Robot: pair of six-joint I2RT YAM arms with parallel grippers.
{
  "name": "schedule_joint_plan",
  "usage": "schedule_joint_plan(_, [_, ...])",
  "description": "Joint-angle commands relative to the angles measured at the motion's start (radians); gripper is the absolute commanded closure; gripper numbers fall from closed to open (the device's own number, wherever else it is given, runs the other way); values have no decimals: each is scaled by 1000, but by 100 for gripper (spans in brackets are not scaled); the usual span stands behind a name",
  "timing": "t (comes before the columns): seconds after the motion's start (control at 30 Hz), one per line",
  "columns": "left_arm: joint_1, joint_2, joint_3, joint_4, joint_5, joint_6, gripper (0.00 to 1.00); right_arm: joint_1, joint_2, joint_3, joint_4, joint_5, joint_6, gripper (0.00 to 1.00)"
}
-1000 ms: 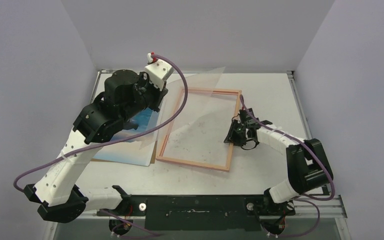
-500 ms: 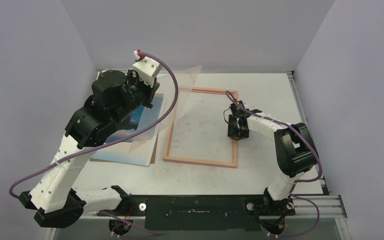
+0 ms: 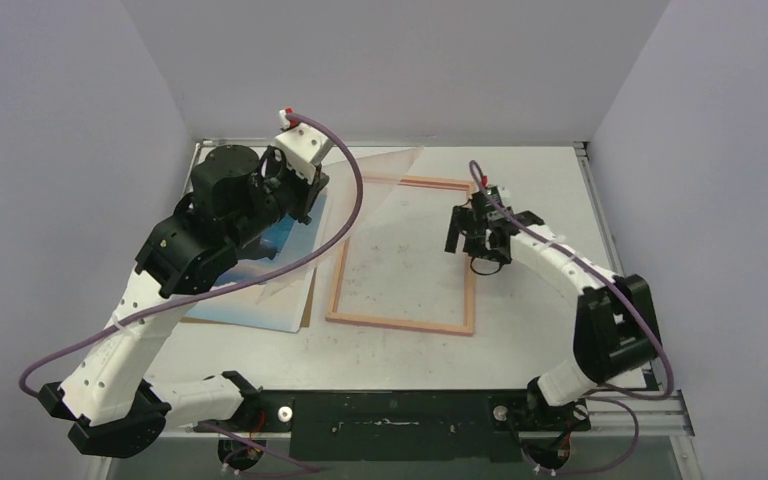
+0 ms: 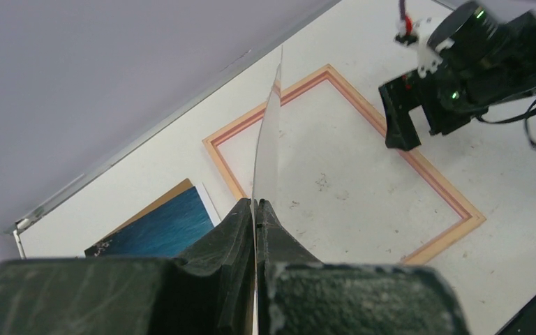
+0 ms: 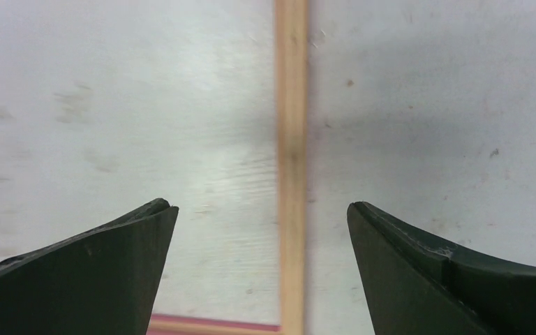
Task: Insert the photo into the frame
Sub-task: Place the photo frame at the center of the board, then adjust the photo frame item.
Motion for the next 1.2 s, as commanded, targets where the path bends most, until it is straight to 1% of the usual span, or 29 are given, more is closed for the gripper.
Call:
schedule_joint_plan(0.0, [4, -33, -41, 64, 62, -18, 100, -27, -264, 87, 40, -154, 211, 2])
schedule_joint_plan(0.03, [3, -37, -56, 68, 75, -25, 100, -27, -314, 69, 74, -193, 266, 5])
schedule_joint_plan(0.13, [-3, -47, -108, 83, 111, -40, 100, -25, -423, 22, 166, -284, 432, 8])
schedule_joint_plan(0.27, [-22, -54, -155, 111, 169, -44, 100, -22, -486, -59, 309, -409, 631, 10])
schedule_joint_plan(0.33, [-40, -57, -168, 129, 185, -39, 100, -10, -496, -78, 344, -425, 694, 10])
schedule_joint_plan(0.4, [-54, -59, -173, 140, 201, -39, 100, 5, -501, -73, 326, -410, 724, 10])
schedule_joint_plan(0.53, [-86, -64, -198, 153, 216, -43, 100, 40, -522, -99, 351, -383, 784, 10])
schedule_joint_plan(0.73, [-140, -76, -275, 169, 221, -59, 100, 63, -523, -132, 379, -348, 815, 10])
schedule_joint_plan(0.9, [-173, -73, -309, 167, 220, -82, 100, 80, -551, -178, 410, -306, 850, 9])
schedule_joint_plan(1.03, [-184, -71, -314, 176, 221, -90, 100, 95, -533, -180, 390, -302, 845, 7])
schedule_joint_plan(1.17, [-193, -57, -304, 183, 233, -108, 100, 101, -518, -192, 379, -299, 843, 2])
